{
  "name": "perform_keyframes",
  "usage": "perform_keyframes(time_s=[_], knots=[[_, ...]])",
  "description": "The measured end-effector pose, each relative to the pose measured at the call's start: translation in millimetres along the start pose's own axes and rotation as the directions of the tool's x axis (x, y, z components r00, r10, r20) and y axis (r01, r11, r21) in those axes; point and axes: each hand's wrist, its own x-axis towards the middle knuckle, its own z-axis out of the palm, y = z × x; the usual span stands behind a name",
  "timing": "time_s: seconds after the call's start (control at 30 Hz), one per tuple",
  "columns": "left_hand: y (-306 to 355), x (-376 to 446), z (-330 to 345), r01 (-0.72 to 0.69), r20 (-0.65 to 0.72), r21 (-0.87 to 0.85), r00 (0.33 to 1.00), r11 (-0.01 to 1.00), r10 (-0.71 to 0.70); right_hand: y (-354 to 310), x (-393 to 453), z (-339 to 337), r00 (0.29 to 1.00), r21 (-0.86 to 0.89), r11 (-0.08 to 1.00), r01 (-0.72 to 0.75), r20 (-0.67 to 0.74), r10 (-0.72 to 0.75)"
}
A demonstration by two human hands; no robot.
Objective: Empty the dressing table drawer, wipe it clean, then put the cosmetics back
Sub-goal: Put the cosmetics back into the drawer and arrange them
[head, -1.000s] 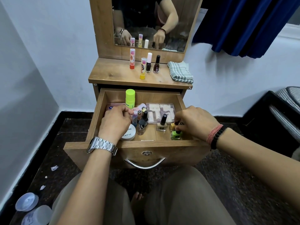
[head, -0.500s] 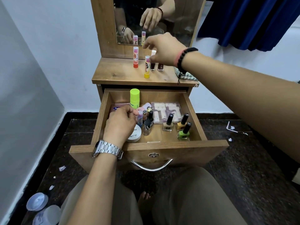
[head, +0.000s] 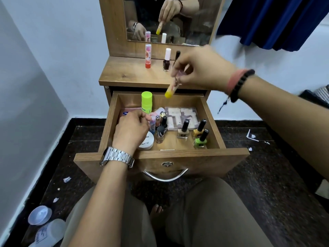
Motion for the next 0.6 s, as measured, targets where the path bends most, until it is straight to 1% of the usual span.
perform_keyframes(time_s=[0.13,0.17,0.23,0.3,0.4,0.6], knots=[[3,-3,0,0.018,-0.009,0.016,1.0,1.0,-0.018,2,-40,34,0.989,0.065,0.996,-0.054,0.138,0.045],[4,-3,0,0.019,-0.012,0.012,1.0,1.0,-0.019,4,-45,46,0.983,0.061,0.995,-0.078,0.169,0.067],[4,-4,0,0.019,-0.013,0.008,1.0,1.0,-0.019,9,-49,69,0.974,0.0,0.997,-0.073,0.215,0.071],[3,-3,0,0.018,-0.011,0.004,1.0,1.0,-0.018,11,-51,88,0.971,-0.064,0.997,-0.042,0.232,0.055],[1,-3,0,0.013,-0.013,-0.003,1.0,1.0,-0.013,11,-48,105,0.974,-0.109,0.994,-0.014,0.222,0.038],[0,0,1,0.006,-0.005,0.0,1.0,1.0,-0.006,15,-41,111,0.979,-0.131,0.991,0.0,0.201,0.026]])
